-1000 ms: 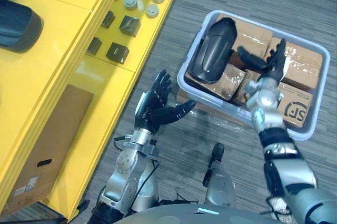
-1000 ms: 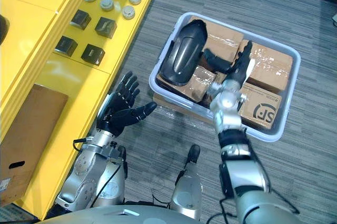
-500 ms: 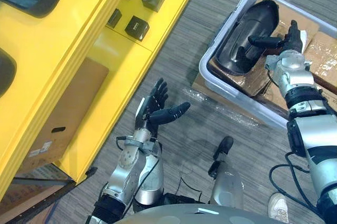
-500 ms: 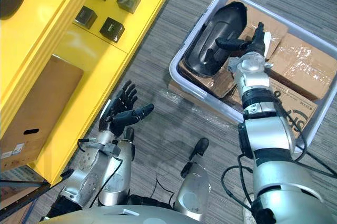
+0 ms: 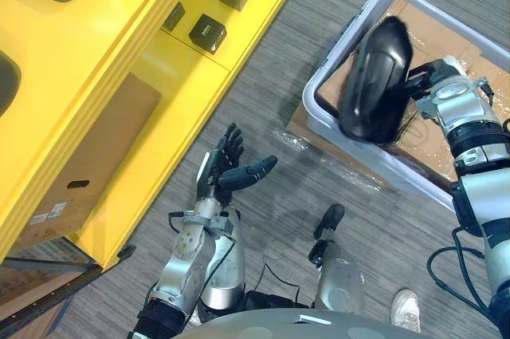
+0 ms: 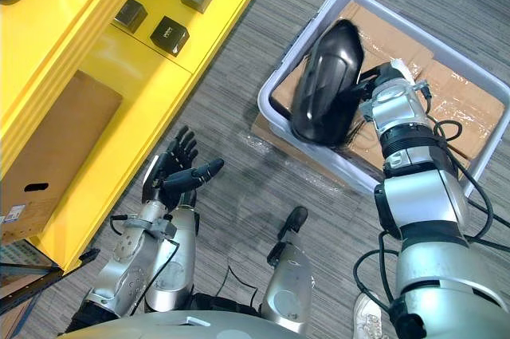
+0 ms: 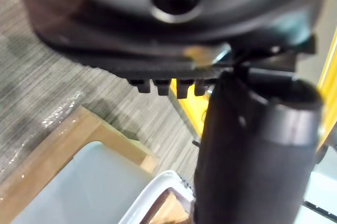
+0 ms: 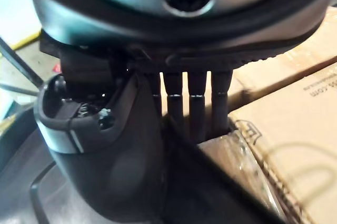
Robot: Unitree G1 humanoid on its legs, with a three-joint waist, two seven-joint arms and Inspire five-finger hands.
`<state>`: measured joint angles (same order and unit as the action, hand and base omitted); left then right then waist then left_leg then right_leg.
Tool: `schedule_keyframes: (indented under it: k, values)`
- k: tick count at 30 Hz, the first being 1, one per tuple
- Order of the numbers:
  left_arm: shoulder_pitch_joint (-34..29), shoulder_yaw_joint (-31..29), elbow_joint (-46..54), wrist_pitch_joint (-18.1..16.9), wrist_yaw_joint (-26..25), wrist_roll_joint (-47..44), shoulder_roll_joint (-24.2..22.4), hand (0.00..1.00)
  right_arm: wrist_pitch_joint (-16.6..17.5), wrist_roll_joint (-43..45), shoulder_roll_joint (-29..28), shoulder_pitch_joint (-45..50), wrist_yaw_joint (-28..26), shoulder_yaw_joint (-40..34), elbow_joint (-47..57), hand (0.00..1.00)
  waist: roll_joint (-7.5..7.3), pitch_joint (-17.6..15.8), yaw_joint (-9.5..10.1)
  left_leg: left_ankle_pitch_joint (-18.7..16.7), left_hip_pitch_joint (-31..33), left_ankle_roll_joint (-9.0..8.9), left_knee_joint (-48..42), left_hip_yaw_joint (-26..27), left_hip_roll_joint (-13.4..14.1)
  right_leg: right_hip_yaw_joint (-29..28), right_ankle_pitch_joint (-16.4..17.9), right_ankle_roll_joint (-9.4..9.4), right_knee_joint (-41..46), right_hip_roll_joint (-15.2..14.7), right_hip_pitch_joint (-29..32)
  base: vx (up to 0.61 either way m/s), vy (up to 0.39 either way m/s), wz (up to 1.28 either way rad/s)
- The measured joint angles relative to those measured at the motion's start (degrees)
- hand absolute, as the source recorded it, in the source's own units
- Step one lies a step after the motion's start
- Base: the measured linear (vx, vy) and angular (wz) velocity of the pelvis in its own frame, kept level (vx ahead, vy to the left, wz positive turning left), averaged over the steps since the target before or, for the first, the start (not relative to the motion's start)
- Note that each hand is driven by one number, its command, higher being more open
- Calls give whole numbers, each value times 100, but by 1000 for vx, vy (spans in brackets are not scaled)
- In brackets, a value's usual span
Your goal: Walk over and take three plastic housings, then place them on the shelf
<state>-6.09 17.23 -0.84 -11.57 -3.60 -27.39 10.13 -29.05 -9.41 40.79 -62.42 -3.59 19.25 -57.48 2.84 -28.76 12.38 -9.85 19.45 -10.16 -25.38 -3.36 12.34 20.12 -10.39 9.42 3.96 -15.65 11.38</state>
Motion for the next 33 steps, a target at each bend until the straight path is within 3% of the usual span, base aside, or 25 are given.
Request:
schedule_keyframes:
  k: [2, 8, 14, 22, 25, 29, 33]
  values:
    - [-83, -83, 206, 6, 2, 2, 11, 100, -90, -503, 3, -51, -308, 215, 141, 0, -37, -10, -1, 84, -81, -22, 154, 15, 24, -4, -1, -2, -2, 19, -2, 39, -6, -1]
    - [-136, -306, 374, 22, -1, 8, 18, 100, -303, -612, -14, -75, -892, 286, 375, 0, -117, -23, 15, 391, -385, -69, 686, 72, 37, -2, 16, -48, -6, 23, -59, 6, -7, 0]
    - [-137, -633, 374, 26, 21, 82, 120, 100, -271, -603, -14, 127, -802, 269, 373, 0, -182, -16, -18, 559, -582, -90, 979, 178, 70, -70, 7, -105, -15, 58, -59, -24, -10, -7]
    - [169, -683, 818, 90, 623, -768, 206, 100, 841, -584, -45, 392, 1111, -186, 533, 0, -264, -6, -184, 676, -732, -100, 1167, 318, 81, -186, -92, -145, -111, 85, -62, 0, 3, -7]
    - [709, -686, 836, 474, 955, -1653, 217, 100, 1397, -587, -66, 627, 1970, -487, 1122, 0, -314, -9, -280, 675, -817, -101, 1173, 435, 89, -299, -126, -149, -122, 92, -63, 0, 9, -15]
    - [1228, -672, 837, 1067, 1263, -2412, 250, 100, 1961, -588, -280, 770, 2656, -780, 1646, 0, -459, 13, -356, 654, -939, -128, 1172, 604, 189, -462, -233, -212, -264, 207, -90, 1, 1, -24]
    - [1811, -426, 737, 1459, 1287, -2509, 307, 100, 2294, -588, -521, 807, 2937, -829, 2310, 0, -549, 29, -527, 636, -1044, -153, 1179, 722, 266, -561, -344, -247, -459, 322, -161, -10, -8, -22]
